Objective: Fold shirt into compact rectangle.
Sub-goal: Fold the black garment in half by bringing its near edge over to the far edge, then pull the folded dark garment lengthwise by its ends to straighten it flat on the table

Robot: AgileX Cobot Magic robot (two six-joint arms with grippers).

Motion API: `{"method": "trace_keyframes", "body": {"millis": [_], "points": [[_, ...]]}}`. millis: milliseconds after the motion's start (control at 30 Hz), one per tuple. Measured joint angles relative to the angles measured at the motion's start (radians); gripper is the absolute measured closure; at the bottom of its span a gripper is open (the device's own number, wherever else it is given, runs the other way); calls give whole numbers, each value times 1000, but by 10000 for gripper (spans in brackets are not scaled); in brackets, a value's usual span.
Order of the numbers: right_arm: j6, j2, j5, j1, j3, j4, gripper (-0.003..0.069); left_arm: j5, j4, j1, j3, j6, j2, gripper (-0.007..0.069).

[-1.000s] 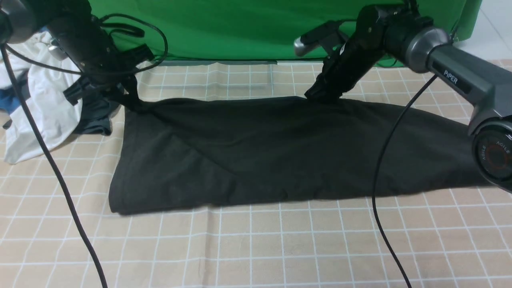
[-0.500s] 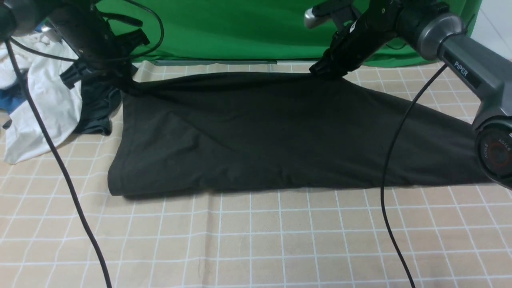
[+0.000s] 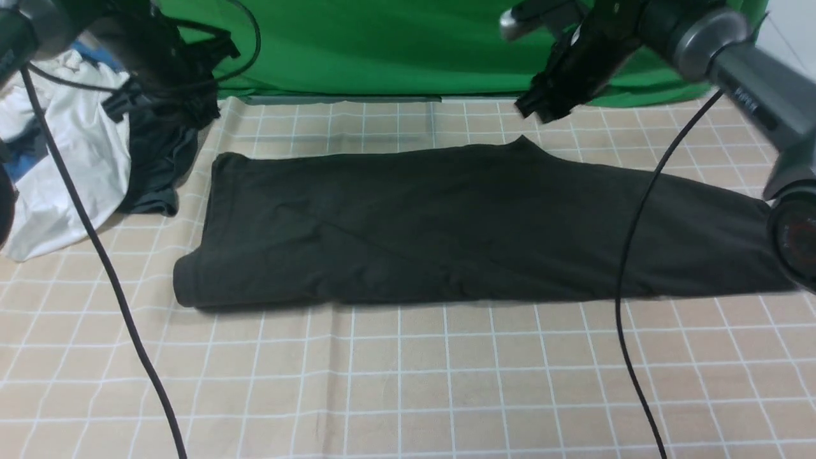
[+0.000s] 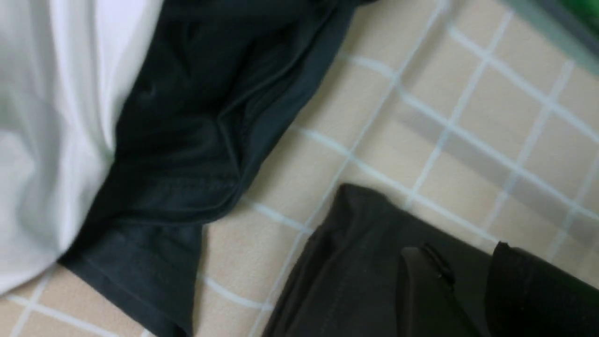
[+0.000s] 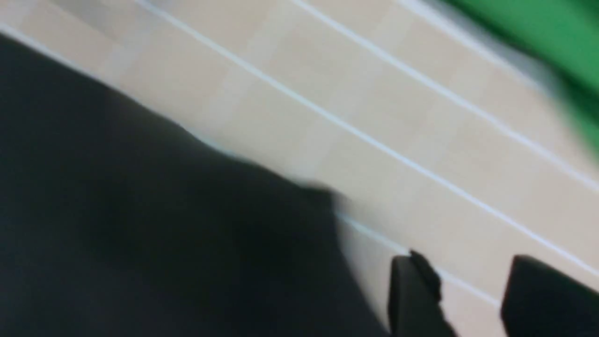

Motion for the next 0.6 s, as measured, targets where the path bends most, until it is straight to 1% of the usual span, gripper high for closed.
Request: {"method": "trace_keyframes", "body": {"millis": [33,67,100,133,167,233,267,300,400,500,600], "points": [[8,-38,71,-4,-12,-54,409,26,-19,0,-23,35,-15,439],[9,-68,107,-10,-14,-82,456,55,-41,-3,-33,79,-32,459],[13,-105,132,-22,-12,-93,531,86,-69,-10,-38,125,-55,503],[14,-108,137,-28,-10,-93,542,91,-72,-14,-38,132,-58,503],[28,-163,149,-54,6,-72,604,134,-88,-33,-41,184,-78,566],[36,-214,152,-97,45,-24,623,159,-91,-64,-36,212,-93,600],[36,-226,153,-101,57,-12,623,159,-91,-68,-31,213,-95,603],[36,-272,159,-141,121,39,624,167,-92,-104,2,225,-106,614],[35,-357,162,-219,290,98,624,170,-94,-162,113,241,-131,613],[34,-425,166,-287,453,110,624,166,-81,-203,255,240,-172,613],[35,-476,172,-368,611,112,615,121,-72,-227,411,232,-228,613]]}}
